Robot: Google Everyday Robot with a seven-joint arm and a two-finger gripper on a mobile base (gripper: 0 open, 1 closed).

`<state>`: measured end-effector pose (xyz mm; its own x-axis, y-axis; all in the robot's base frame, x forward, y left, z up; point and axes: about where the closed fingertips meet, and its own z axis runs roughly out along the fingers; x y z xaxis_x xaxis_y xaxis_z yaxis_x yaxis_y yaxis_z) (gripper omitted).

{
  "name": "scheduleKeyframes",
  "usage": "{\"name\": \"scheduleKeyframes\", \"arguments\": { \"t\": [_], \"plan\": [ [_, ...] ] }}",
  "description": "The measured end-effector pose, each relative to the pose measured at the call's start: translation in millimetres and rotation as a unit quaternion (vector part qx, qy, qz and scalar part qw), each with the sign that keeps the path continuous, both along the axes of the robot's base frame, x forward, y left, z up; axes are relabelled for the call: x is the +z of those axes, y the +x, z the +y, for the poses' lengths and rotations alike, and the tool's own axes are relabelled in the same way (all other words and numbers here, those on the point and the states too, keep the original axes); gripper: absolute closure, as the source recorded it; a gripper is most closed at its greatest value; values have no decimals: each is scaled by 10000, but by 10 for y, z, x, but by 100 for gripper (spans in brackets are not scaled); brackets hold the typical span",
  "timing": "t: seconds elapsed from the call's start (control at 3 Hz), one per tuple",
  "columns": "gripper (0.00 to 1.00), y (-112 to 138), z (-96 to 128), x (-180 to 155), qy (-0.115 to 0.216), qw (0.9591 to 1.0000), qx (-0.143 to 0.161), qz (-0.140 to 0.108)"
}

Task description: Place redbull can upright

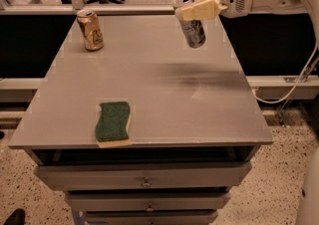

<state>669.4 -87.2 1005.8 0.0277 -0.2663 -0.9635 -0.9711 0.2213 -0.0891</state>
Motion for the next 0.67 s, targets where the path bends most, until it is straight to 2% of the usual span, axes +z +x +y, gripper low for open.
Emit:
{"name": "scheduleKeyframes", "arguments": {
  "t": [0.33,0.67],
  "plan": [
    [100,10,12,-45,696,9974,100,121],
    [100,30,-13,-236,1199,9916,179,442]
  ]
}}
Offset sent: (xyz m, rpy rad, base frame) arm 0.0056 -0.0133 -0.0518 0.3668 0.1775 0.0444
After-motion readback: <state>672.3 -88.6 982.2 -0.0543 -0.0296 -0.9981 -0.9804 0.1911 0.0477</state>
